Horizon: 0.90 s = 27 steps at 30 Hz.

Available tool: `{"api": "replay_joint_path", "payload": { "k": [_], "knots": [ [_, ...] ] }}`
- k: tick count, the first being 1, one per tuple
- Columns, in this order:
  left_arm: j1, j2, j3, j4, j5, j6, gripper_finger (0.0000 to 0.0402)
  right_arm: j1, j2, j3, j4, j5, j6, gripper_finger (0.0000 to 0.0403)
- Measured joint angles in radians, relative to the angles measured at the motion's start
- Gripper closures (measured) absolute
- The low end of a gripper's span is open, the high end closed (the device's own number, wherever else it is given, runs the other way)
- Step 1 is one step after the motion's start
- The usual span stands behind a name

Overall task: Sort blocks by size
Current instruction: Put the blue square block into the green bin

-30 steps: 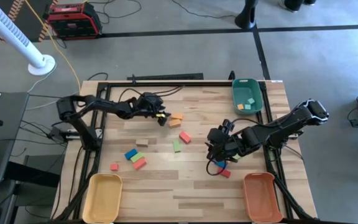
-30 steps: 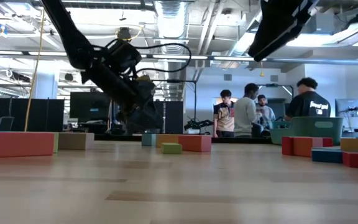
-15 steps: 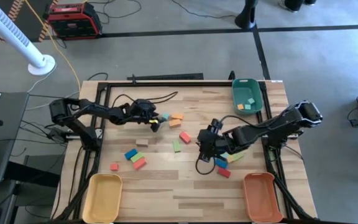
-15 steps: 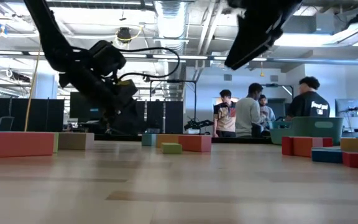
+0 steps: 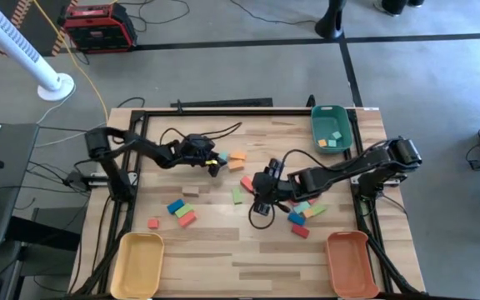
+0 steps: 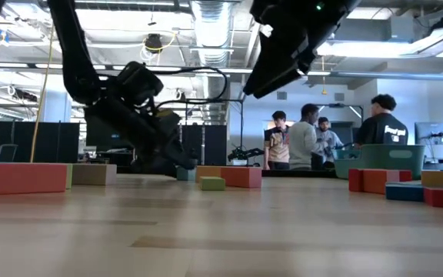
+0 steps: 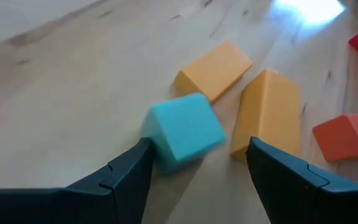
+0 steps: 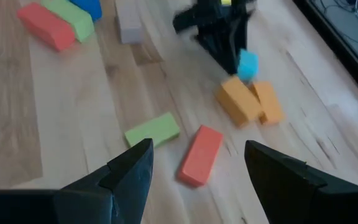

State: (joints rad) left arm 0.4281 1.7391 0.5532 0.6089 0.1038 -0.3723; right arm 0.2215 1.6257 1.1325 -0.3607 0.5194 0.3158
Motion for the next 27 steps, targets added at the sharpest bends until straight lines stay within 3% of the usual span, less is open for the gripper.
{"api": "replay_joint_path", "payload": {
  "k": [6, 16, 27],
  "knots": [
    [-0.021, 0.09, 0.036, 0.148, 0.03, -0.05, 0.0154, -0.022, 0.0, 0.0, 0.004, 0.0, -0.004, 0.0121],
    [-0.085, 0.211, 0.187, 0.154, 0.104, -0.07, 0.0154, -0.055, 0.0, 0.0, -0.012, 0.0, -0.003, 0.0121],
    [-0.048, 0.168, 0.225, 0.069, 0.161, -0.012, 0.0154, -0.063, 0.0, 0.0, -0.038, -0.025, -0.019, 0.0121]
  ]
}}
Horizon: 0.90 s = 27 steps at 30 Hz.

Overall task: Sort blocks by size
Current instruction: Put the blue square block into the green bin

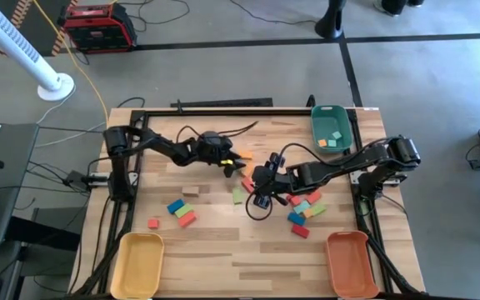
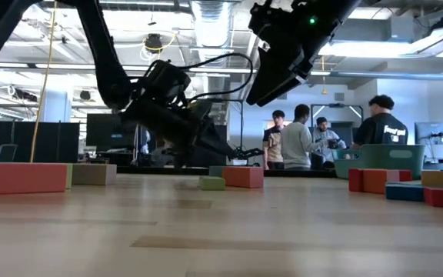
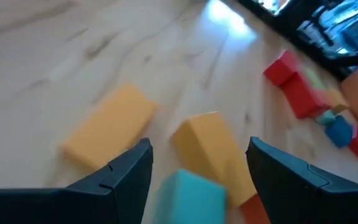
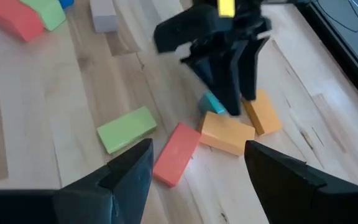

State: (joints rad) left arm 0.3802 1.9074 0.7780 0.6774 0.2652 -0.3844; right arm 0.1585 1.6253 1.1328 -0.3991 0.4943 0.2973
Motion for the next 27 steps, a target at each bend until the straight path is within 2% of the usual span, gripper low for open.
{"api": "replay_joint_path", "payload": {
  "k": [8, 12, 18, 27],
  "knots": [
    [0.066, -0.135, -0.003, -0.362, 0.0, 0.154, 0.0154, -0.034, 0.0, 0.0, 0.002, -0.031, -0.095, 0.0121],
    [0.081, -0.232, -0.047, -0.464, -0.039, 0.21, 0.0154, -0.069, 0.021, 0.0, 0.035, -0.067, -0.201, 0.0121],
    [0.111, -0.424, -0.171, -0.477, -0.12, 0.227, 0.0154, -0.146, 0.132, 0.014, 0.142, -0.17, -0.31, 0.0121],
    [0.111, -0.639, -0.349, -0.494, -0.117, 0.197, 0.0154, -0.224, 0.289, 0.117, 0.141, -0.211, -0.398, 0.0121]
  ]
}}
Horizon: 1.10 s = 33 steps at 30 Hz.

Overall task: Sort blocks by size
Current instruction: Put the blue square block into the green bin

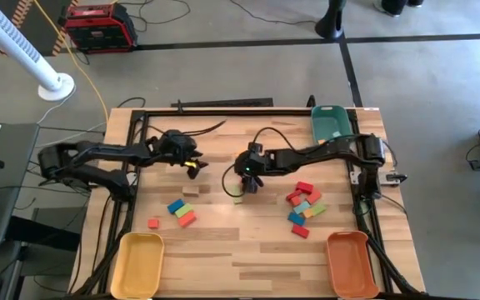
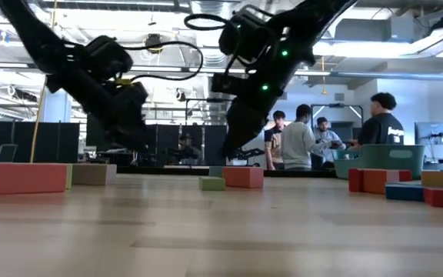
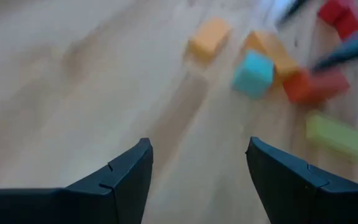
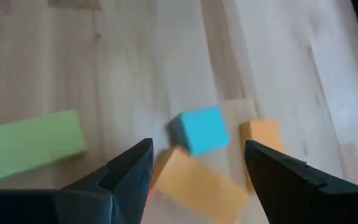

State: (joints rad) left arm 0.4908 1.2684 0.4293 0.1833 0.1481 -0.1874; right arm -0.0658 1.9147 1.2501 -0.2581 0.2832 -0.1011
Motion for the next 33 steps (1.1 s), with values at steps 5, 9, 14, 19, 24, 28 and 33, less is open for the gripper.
{"api": "replay_joint_path", "payload": {
  "k": [5, 9, 14, 19, 24, 28, 33],
  "knots": [
    [0.0, -0.033, -0.055, 0.018, -0.001, -0.007, 0.0154, -0.022, 0.034, 0.058, -0.024, -0.058, -0.031, 0.0121],
    [-0.002, -0.028, -0.071, 0.018, -0.002, 0.002, 0.0154, -0.038, 0.057, 0.099, -0.046, -0.112, -0.04, 0.0121],
    [-0.013, -0.026, -0.073, 0.029, 0.0, 0.008, 0.0154, -0.06, 0.108, 0.137, -0.081, -0.152, -0.058, 0.0121],
    [-0.031, -0.024, -0.073, 0.05, 0.001, 0.009, 0.0154, -0.079, 0.167, 0.17, -0.105, -0.154, -0.06, 0.0121],
    [-0.049, -0.024, -0.073, 0.043, 0.002, 0.015, 0.0154, -0.083, 0.187, 0.173, -0.104, -0.153, -0.059, 0.0123],
    [-0.053, -0.024, -0.073, 0.048, 0.002, 0.019, 0.0154, -0.082, 0.187, 0.173, -0.113, -0.153, -0.057, 0.0143],
    [-0.053, -0.024, -0.073, 0.063, 0.002, 0.019, 0.0154, -0.082, 0.186, 0.173, -0.113, -0.153, -0.045, 0.0208]
  ]
}}
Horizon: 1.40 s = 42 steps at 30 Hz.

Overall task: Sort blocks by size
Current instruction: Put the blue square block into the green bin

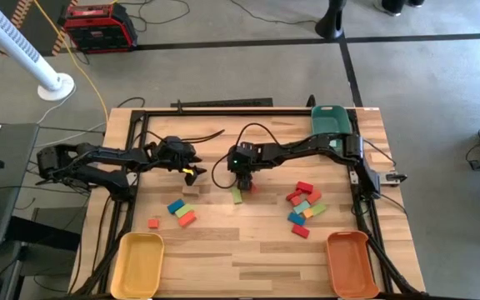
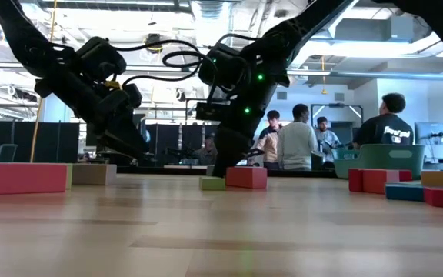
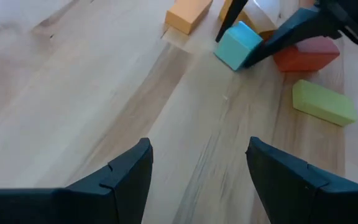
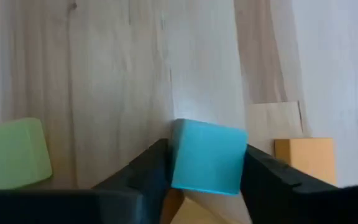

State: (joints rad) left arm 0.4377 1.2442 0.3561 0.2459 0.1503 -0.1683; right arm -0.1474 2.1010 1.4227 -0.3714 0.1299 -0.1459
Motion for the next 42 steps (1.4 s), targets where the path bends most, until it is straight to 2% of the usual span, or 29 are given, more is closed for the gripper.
{"api": "replay_joint_path", "payload": {
  "k": [3, 11, 16, 24, 33, 36, 42],
  "knots": [
    [0.0, 0.0, 0.0, -0.002, 0.0, -0.001, 0.0154, 0.0, -0.001, 0.0, 0.0, 0.0, 0.007, 0.0243],
    [-0.002, 0.0, 0.0, -0.016, 0.0, -0.007, 0.0154, 0.018, -0.041, -0.001, -0.04, 0.014, 0.033, 0.0243],
    [-0.018, 0.0, 0.0, -0.019, 0.0, -0.007, 0.0154, 0.046, -0.133, 0.0, -0.129, 0.106, 0.041, 0.0237],
    [-0.063, 0.0, 0.001, -0.009, -0.003, -0.011, 0.0154, 0.077, -0.325, -0.031, -0.382, 0.252, 0.11, 0.0239],
    [-0.121, 0.0, 0.001, 0.006, -0.04, -0.004, 0.0154, 0.055, -0.609, -0.259, -0.536, 0.418, 0.344, 0.0239],
    [-0.134, 0.0, 0.001, 0.012, -0.049, -0.003, 0.0154, 0.007, -0.709, -0.36, -0.54, 0.48, 0.454, 0.0239],
    [-0.148, 0.0, 0.001, 0.014, -0.051, -0.001, 0.0154, -0.15, -0.87, -0.531, -0.539, 0.49, 0.651, 0.0239]
  ]
}}
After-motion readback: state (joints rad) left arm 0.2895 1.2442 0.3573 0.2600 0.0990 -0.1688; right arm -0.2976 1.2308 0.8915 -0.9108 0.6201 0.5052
